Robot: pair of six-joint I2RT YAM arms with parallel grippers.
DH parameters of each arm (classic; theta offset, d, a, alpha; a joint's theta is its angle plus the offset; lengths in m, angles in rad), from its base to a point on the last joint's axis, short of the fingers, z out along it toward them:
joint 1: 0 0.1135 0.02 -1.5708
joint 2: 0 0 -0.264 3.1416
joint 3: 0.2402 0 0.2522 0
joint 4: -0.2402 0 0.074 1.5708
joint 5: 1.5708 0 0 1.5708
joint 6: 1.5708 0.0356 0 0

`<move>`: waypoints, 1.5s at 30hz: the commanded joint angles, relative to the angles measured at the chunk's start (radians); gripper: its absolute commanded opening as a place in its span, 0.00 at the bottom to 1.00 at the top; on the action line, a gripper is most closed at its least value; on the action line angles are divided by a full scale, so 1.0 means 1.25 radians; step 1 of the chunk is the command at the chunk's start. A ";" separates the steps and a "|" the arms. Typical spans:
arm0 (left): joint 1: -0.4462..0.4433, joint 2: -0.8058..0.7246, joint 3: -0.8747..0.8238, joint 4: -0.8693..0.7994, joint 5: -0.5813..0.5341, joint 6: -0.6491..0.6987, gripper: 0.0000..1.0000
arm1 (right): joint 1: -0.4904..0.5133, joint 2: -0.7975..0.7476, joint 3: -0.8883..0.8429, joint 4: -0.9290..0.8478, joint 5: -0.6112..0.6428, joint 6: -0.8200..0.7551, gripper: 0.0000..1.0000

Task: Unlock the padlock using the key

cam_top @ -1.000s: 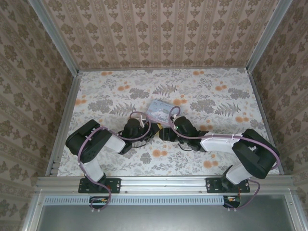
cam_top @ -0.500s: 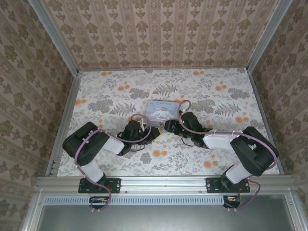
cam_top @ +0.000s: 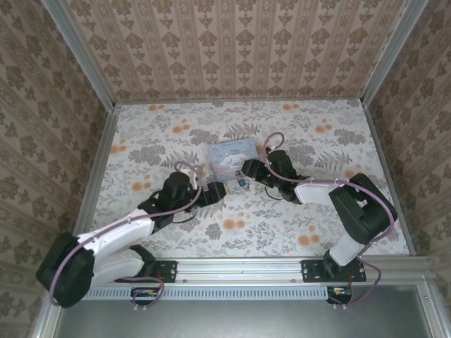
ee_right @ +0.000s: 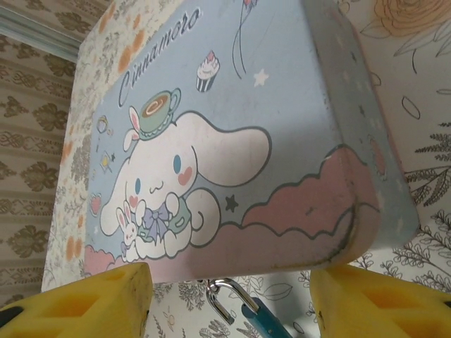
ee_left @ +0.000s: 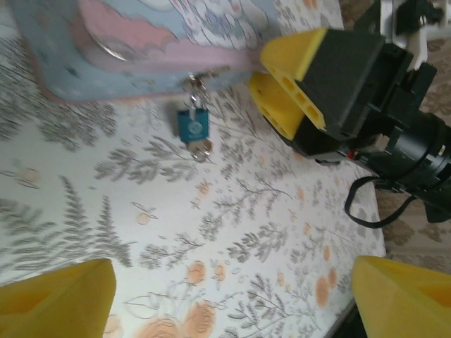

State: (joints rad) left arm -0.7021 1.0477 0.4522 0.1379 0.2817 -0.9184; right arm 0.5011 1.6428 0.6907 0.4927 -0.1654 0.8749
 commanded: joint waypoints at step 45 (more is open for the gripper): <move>0.237 0.369 0.425 -0.248 0.091 0.243 1.00 | 0.061 0.135 0.002 0.016 -0.039 -0.225 0.35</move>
State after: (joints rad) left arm -0.4160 1.4990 0.9588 -0.1574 0.3748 -0.6346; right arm 0.5705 1.7870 0.6781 0.5316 -0.2359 0.6048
